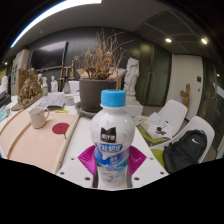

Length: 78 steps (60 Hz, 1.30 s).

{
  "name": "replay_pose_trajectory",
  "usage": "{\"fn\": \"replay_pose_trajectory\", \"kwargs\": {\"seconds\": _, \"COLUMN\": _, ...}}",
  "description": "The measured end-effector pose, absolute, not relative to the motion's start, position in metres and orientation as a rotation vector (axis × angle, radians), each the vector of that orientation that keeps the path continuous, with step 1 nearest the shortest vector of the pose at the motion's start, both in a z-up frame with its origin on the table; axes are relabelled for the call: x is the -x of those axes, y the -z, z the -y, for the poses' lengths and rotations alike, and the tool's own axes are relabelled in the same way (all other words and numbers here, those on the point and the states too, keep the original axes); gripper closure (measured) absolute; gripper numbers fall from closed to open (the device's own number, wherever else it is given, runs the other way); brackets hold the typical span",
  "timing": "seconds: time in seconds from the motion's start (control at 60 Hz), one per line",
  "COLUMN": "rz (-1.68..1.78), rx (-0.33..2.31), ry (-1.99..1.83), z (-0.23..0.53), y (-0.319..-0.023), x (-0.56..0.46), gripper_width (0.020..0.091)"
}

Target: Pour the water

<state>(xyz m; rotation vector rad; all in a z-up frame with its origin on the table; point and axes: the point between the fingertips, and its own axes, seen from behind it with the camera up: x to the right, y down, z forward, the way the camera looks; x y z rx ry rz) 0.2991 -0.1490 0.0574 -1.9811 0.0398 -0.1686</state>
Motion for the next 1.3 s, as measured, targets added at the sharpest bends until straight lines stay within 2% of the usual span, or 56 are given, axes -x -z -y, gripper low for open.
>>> {"fn": "replay_pose_trajectory", "kwargs": {"seconds": 0.133, "rz": 0.004, "rx": 1.968, "ry": 0.273, "z": 0.132, "y": -0.091, "x": -0.293, "gripper_width": 0.073}}
{"fn": "replay_pose_trajectory", "kwargs": {"seconds": 0.4, "rz": 0.199, "rx": 1.844, "ry": 0.671, "z": 0.065, "y": -0.192, "x": -0.246, "gripper_width": 0.0731}}
{"fn": "replay_pose_trajectory", "kwargs": {"seconds": 0.533, "rz": 0.434, "rx": 1.738, "ry": 0.96, "z": 0.02, "y": -0.214, "x": -0.2, "gripper_width": 0.0731}}
{"fn": "replay_pose_trajectory", "kwargs": {"seconds": 0.633, "rz": 0.66, "rx": 1.641, "ry": 1.167, "z": -0.009, "y": -0.21, "x": -0.16, "gripper_width": 0.0731}}
{"fn": "replay_pose_trajectory", "kwargs": {"seconds": 0.783, "rz": 0.966, "rx": 1.502, "ry": 1.388, "z": -0.037, "y": -0.183, "x": -0.116, "gripper_width": 0.0733}}
{"fn": "replay_pose_trajectory", "kwargs": {"seconds": 0.967, "rz": 1.2, "rx": 1.306, "ry": 1.624, "z": -0.055, "y": -0.174, "x": -0.083, "gripper_width": 0.0733}}
{"fn": "replay_pose_trajectory", "kwargs": {"seconds": 1.117, "rz": 1.342, "rx": 1.204, "ry": 1.677, "z": -0.067, "y": -0.163, "x": -0.064, "gripper_width": 0.073}}
{"fn": "replay_pose_trajectory", "kwargs": {"seconds": 1.3, "rz": 1.287, "rx": 1.29, "ry": 1.569, "z": -0.07, "y": -0.159, "x": -0.064, "gripper_width": 0.073}}
